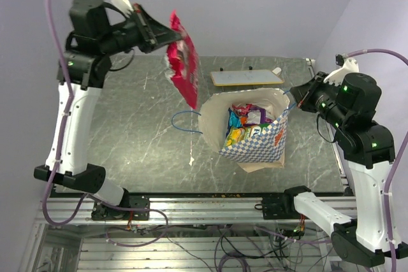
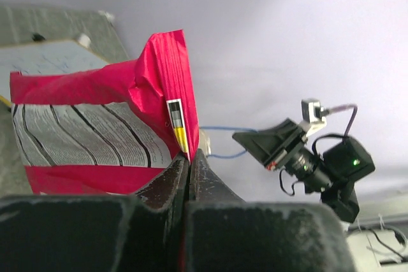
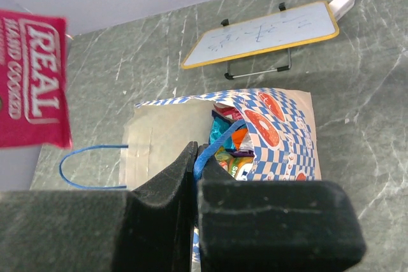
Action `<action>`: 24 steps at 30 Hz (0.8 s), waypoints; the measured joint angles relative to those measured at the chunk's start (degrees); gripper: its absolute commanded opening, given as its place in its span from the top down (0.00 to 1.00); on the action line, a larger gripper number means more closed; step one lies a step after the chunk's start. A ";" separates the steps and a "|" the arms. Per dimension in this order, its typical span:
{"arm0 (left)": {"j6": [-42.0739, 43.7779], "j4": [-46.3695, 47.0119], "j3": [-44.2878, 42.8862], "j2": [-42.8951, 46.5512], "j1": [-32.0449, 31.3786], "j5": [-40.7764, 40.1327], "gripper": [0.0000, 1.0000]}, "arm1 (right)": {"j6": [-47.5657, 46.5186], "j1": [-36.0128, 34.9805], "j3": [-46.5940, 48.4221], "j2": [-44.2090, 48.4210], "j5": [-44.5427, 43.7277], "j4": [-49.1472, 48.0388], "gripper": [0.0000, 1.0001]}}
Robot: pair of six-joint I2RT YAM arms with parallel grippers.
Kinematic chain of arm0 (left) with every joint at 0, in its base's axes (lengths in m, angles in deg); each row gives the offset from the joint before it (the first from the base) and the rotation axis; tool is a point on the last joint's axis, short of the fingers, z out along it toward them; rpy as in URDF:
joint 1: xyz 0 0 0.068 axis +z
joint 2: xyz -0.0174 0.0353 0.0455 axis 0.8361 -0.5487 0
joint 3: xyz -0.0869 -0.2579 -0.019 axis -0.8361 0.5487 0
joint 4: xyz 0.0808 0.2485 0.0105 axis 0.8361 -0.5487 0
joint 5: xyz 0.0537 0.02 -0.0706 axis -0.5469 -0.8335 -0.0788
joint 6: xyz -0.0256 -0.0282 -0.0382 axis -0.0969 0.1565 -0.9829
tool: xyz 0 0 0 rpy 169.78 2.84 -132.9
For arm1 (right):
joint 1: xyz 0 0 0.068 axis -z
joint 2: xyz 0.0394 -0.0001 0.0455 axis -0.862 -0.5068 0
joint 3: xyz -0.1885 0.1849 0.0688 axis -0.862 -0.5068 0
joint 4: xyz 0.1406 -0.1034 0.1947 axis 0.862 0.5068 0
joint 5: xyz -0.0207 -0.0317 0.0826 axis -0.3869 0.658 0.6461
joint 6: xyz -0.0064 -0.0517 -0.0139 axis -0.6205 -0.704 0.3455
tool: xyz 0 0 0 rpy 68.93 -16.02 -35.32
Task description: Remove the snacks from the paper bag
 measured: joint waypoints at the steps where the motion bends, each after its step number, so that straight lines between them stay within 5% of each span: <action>1: -0.20 0.20 -0.48 0.37 2.34 1.07 0.93 | -0.09 0.00 -0.15 0.15 -0.02 0.04 1.00; 11: -3.56 2.05 6.10 3.30 20.00 6.67 0.93 | -0.37 0.00 -0.94 0.37 0.02 -0.96 1.00; 24: -8.11 6.14 23.34 -3.93 22.16 1.20 0.93 | -0.09 0.00 -4.24 0.70 3.87 -5.77 1.00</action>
